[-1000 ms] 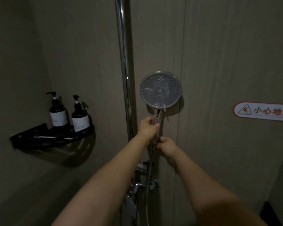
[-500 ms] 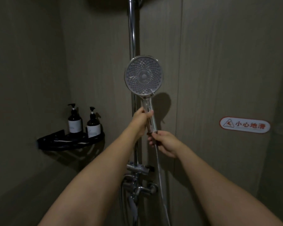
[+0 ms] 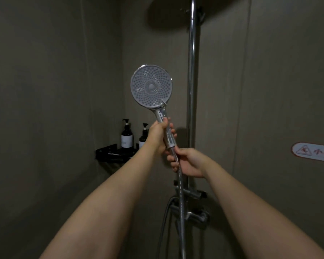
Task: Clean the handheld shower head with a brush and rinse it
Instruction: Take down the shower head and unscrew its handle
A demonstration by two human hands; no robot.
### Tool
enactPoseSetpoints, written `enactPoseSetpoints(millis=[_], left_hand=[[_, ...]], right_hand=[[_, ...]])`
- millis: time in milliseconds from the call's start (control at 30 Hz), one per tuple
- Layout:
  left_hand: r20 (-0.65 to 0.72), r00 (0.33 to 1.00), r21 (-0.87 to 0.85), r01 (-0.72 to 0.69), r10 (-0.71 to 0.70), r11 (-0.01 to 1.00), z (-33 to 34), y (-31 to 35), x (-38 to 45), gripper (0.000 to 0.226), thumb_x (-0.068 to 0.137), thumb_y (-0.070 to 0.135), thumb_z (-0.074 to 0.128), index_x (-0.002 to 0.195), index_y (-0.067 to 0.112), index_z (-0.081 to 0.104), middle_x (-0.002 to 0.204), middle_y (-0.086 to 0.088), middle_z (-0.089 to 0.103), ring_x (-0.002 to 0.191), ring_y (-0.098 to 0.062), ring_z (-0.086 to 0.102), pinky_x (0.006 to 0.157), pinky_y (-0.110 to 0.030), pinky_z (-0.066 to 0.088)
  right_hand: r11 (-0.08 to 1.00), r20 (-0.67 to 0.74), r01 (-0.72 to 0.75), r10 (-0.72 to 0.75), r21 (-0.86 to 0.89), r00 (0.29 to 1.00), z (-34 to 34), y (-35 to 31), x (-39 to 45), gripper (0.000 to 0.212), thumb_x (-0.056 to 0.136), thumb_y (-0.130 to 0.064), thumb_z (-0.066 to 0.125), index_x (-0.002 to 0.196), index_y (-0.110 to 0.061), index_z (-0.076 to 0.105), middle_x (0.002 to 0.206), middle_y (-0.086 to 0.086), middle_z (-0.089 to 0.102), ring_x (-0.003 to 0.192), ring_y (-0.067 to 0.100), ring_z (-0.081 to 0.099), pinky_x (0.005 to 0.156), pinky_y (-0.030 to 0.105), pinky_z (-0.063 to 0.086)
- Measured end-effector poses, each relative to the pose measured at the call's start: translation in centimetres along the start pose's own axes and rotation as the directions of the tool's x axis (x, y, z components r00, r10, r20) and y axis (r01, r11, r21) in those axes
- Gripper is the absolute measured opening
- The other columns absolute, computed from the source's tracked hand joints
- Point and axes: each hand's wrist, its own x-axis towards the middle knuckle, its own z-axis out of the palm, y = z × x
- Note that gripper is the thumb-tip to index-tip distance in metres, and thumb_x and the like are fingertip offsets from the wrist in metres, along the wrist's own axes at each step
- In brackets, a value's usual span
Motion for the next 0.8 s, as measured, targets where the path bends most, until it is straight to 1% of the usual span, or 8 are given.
enactPoseSetpoints(millis=[133,267,367,467,567,700,733,800], left_hand=[[-0.047,0.999,0.029,-0.025,0.026,0.999,-2.0,1.3,-0.7,0.019,0.1,0.02,0.037,0.084,0.017,0.048,0.067,0.002,0.045,0.049,-0.008,0.044,0.052,-0.023,0.042],[-0.076,0.996,0.026,-0.038,0.04,0.999,-3.4,2.3,-1.0,0.019,0.1,0.021,0.037,0.083,0.017,0.047,0.067,0.001,0.045,0.044,-0.008,0.045,0.048,-0.021,0.041],[-0.101,0.994,0.034,-0.045,0.048,0.998,-4.3,2.6,-0.9,0.018,0.099,0.02,0.039,0.084,0.017,0.047,0.068,0.0,0.045,0.055,-0.012,0.042,0.055,-0.026,0.039],[-0.171,0.983,0.044,-0.062,0.068,0.997,-4.8,2.6,-0.8,0.02,0.1,0.02,0.038,0.082,0.016,0.046,0.068,-0.001,0.044,0.057,-0.013,0.041,0.056,-0.027,0.039],[-0.261,0.962,0.008,-0.084,0.083,0.996,-5.2,2.5,-0.4,0.023,0.1,0.019,0.039,0.078,0.015,0.044,0.065,-0.001,0.044,0.054,-0.013,0.042,0.055,-0.026,0.04],[-0.371,0.922,0.053,-0.093,0.106,0.994,-5.5,1.9,0.0,0.018,0.099,0.019,0.043,0.081,0.016,0.047,0.067,-0.002,0.047,0.056,-0.013,0.046,0.057,-0.027,0.043],[-0.383,0.917,0.055,-0.094,0.108,0.994,-5.6,1.7,0.1,0.017,0.098,0.018,0.043,0.082,0.016,0.047,0.068,-0.002,0.048,0.057,-0.013,0.047,0.057,-0.027,0.044],[-0.388,0.915,0.054,-0.094,0.107,0.994,-5.9,1.5,0.3,0.017,0.098,0.018,0.043,0.082,0.016,0.048,0.068,-0.001,0.048,0.057,-0.013,0.047,0.057,-0.026,0.043]], right_hand=[[0.999,0.086,-0.014,0.01,0.052,0.996,1.7,0.8,1.4,0.026,0.091,-0.023,0.037,0.101,-0.01,0.056,0.07,0.001,0.056,0.054,0.01,0.051,0.06,0.023,0.04],[1.0,0.093,-0.009,0.007,0.021,0.996,3.2,1.2,2.5,0.025,0.096,-0.022,0.033,0.093,-0.01,0.055,0.067,-0.001,0.052,0.052,0.009,0.047,0.058,0.023,0.039],[1.0,0.032,-0.002,0.003,-0.023,0.999,4.0,1.4,3.3,0.029,0.1,-0.023,0.029,0.09,-0.011,0.054,0.064,-0.002,0.05,0.051,0.008,0.043,0.059,0.024,0.035],[0.98,-0.08,0.023,-0.039,-0.197,0.996,5.4,1.4,3.9,0.032,0.102,-0.024,0.026,0.083,-0.013,0.049,0.063,-0.003,0.042,0.046,0.005,0.036,0.052,0.019,0.032],[0.851,-0.167,0.064,-0.176,-0.522,0.97,6.6,1.5,4.7,0.033,0.103,-0.02,0.026,0.077,-0.016,0.045,0.063,-0.002,0.039,0.047,0.007,0.034,0.048,0.02,0.03],[0.371,-0.187,-0.028,-0.399,-0.928,0.898,6.7,2.4,5.4,0.02,0.1,-0.018,0.035,0.105,-0.006,0.052,0.086,0.003,0.047,0.079,0.018,0.047,0.069,0.029,0.036],[0.353,-0.205,-0.044,-0.43,-0.934,0.879,6.7,2.6,5.5,0.019,0.1,-0.019,0.035,0.107,-0.008,0.05,0.088,0.002,0.046,0.082,0.018,0.048,0.07,0.029,0.035],[0.51,-0.215,0.004,-0.371,-0.86,0.904,6.6,2.9,5.7,0.015,0.101,-0.02,0.034,0.098,-0.014,0.047,0.084,0.001,0.047,0.075,0.015,0.048,0.064,0.027,0.036]])
